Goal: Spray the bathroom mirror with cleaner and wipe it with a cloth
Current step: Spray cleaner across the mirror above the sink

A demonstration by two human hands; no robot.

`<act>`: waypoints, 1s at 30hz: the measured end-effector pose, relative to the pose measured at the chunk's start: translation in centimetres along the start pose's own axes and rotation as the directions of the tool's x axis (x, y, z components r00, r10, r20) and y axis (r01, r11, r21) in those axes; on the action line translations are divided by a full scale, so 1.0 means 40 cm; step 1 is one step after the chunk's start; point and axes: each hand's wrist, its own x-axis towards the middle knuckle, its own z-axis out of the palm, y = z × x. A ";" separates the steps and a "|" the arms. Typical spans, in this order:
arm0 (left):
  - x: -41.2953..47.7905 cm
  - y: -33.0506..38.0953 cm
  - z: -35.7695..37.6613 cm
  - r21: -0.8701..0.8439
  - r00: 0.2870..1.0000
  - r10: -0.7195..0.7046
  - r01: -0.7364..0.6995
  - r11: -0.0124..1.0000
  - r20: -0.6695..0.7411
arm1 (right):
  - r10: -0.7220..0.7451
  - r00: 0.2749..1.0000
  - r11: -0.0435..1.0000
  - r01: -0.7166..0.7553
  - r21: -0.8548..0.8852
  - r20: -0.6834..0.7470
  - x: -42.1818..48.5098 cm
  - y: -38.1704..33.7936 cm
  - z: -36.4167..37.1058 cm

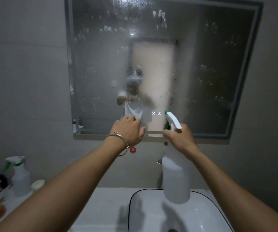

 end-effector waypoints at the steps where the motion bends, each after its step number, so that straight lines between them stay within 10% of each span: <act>1: -0.007 -0.010 -0.001 0.002 1.000 -0.003 0.003 1.000 0.002 | -0.016 1.000 1.000 0.016 0.003 0.001 0.003 -0.015 0.007; 30: -0.179 -0.341 -0.005 0.046 0.979 -0.197 0.195 0.980 0.046 | 0.002 0.993 0.997 -0.011 0.080 0.116 -0.110 -0.126 0.351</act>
